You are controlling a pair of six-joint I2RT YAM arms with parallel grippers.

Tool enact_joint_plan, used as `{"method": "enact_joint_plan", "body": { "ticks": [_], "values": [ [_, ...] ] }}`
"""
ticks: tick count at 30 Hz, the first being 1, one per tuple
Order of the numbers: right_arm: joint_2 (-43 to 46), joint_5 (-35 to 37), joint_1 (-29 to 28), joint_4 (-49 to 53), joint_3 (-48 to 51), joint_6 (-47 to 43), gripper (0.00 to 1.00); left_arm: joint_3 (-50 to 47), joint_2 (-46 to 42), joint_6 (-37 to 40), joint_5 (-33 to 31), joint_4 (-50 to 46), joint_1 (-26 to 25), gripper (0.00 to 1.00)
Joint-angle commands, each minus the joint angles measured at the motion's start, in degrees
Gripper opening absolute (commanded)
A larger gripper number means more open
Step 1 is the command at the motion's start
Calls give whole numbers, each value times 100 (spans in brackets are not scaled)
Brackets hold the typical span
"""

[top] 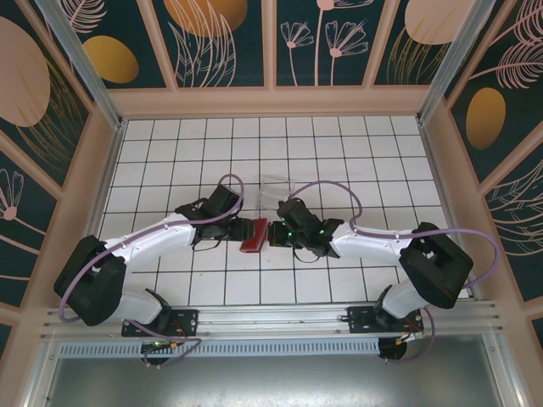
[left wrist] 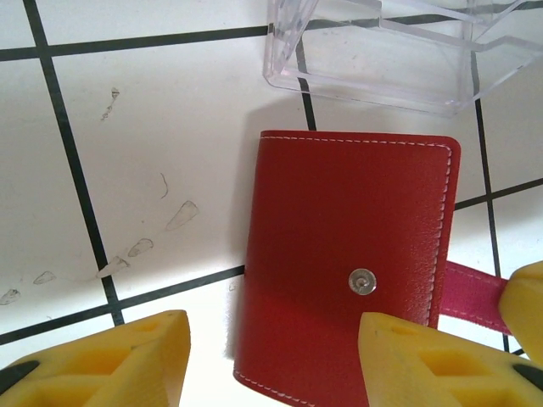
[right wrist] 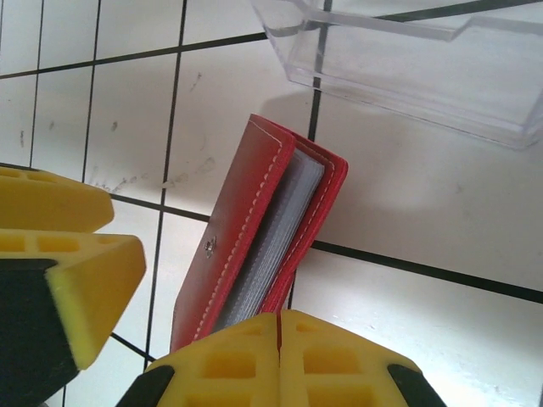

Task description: Take the credit cards out of the card holder

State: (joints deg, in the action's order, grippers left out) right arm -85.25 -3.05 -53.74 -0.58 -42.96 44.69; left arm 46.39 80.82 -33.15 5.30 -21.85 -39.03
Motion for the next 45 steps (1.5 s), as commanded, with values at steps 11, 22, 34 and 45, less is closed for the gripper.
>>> {"method": "enact_joint_plan", "body": {
  "ticks": [11, 22, 34, 45],
  "values": [
    [407, -72, 74, -534, 154, -295, 0, 117, -178, 151, 635, 233, -26, 67],
    [606, -91, 91, -513, -18, -413, 0, -73, -318, -232, 132, 413, -26, 66],
    [283, -426, 89, -443, -449, -789, 0, -250, -587, -315, -95, 209, 12, 65],
    [-440, -1778, 47, -368, -1133, -1461, 0, -651, -1463, -744, -573, -129, 362, 61]
  ]
}}
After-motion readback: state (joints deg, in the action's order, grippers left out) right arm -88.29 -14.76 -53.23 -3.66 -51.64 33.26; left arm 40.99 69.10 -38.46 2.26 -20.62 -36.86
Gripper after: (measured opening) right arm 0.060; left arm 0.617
